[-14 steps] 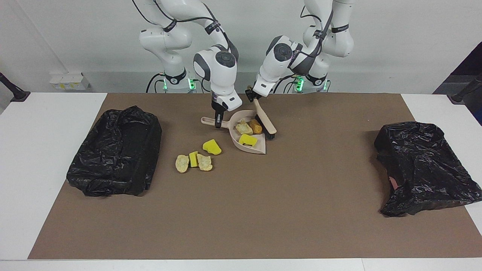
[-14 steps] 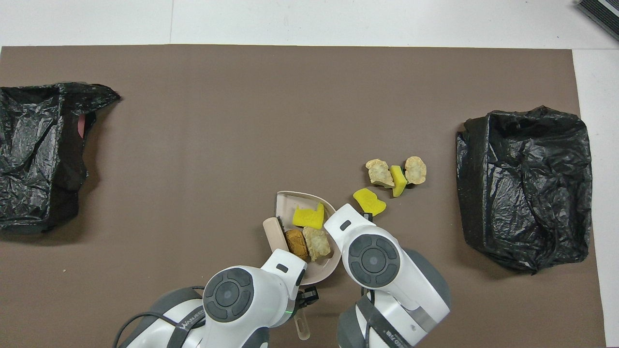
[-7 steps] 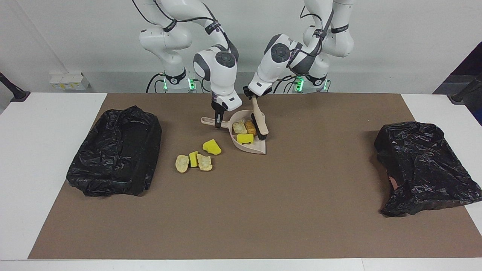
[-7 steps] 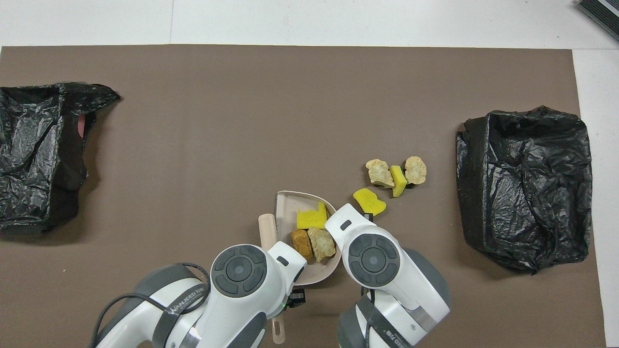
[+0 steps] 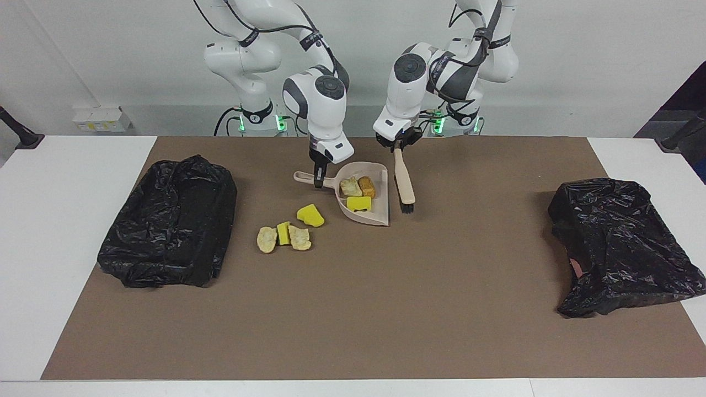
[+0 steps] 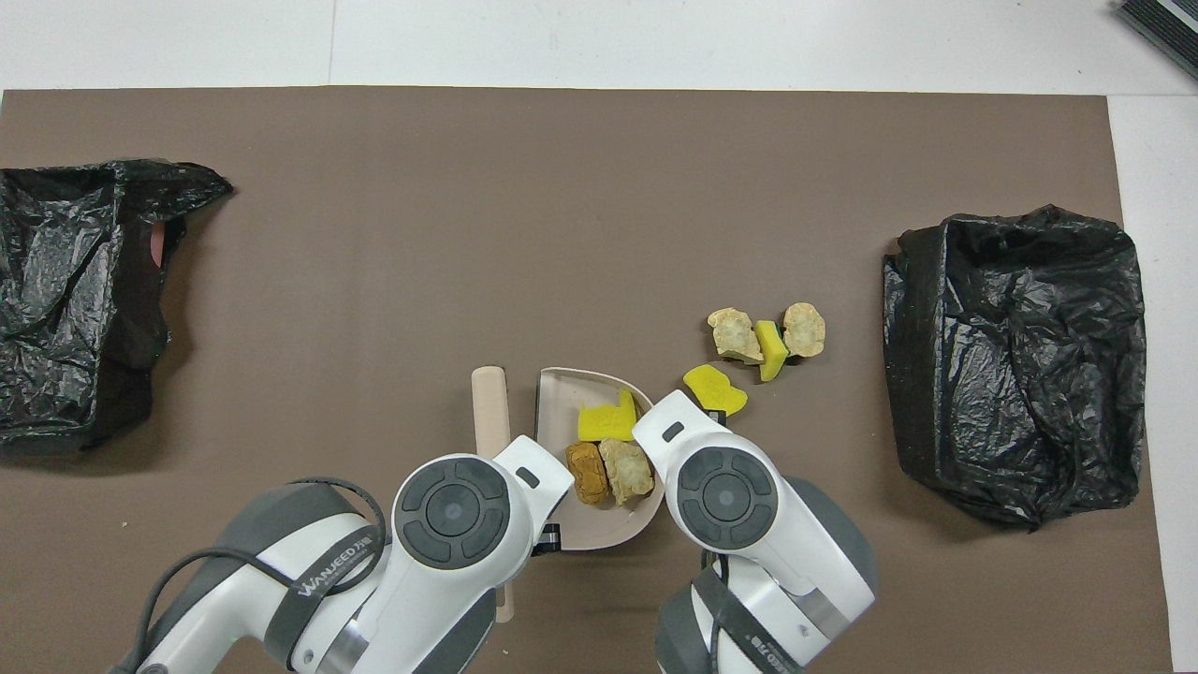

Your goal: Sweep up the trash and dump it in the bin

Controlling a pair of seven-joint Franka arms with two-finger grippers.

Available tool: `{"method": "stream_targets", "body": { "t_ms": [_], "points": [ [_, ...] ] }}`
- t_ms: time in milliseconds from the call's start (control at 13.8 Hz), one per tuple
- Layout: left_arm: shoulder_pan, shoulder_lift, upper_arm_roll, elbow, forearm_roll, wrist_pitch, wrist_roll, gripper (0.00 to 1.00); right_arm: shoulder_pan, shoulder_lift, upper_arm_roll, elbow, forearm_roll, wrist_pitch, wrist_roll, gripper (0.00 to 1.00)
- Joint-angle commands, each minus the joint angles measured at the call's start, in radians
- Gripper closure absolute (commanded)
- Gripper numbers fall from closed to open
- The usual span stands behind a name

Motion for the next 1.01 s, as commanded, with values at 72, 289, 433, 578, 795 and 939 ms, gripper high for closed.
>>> {"method": "stream_targets", "body": {
  "t_ms": [72,289,433,578,795,939],
  "points": [
    [0.045,-0.011,-0.014,0.002,0.020,-0.011,0.018,1.00,-0.014,-0.052,-0.063,0.064,0.034,-0.095,-0.072,1.00],
    [0.039,-0.027,-0.026,-0.013,0.020,-0.009,0.003,1.00,-0.014,-0.111,-0.204,0.067,0.111,-0.132,-0.226,1.00],
    [0.043,-0.047,-0.077,-0.042,0.013,0.012,-0.010,1.00,-0.014,-0.145,-0.317,0.099,0.135,-0.166,-0.323,1.00],
    [0.034,-0.054,-0.123,-0.080,0.009,0.033,-0.089,1.00,-0.014,-0.142,-0.426,0.176,0.135,-0.227,-0.414,1.00],
    [0.028,-0.056,-0.245,-0.125,-0.038,0.073,-0.141,1.00,-0.014,-0.137,-0.590,0.268,0.116,-0.269,-0.518,1.00],
    [0.034,-0.062,-0.319,-0.154,-0.121,0.131,-0.145,1.00,-0.016,-0.110,-0.740,0.323,0.112,-0.281,-0.639,1.00]
  ]
}}
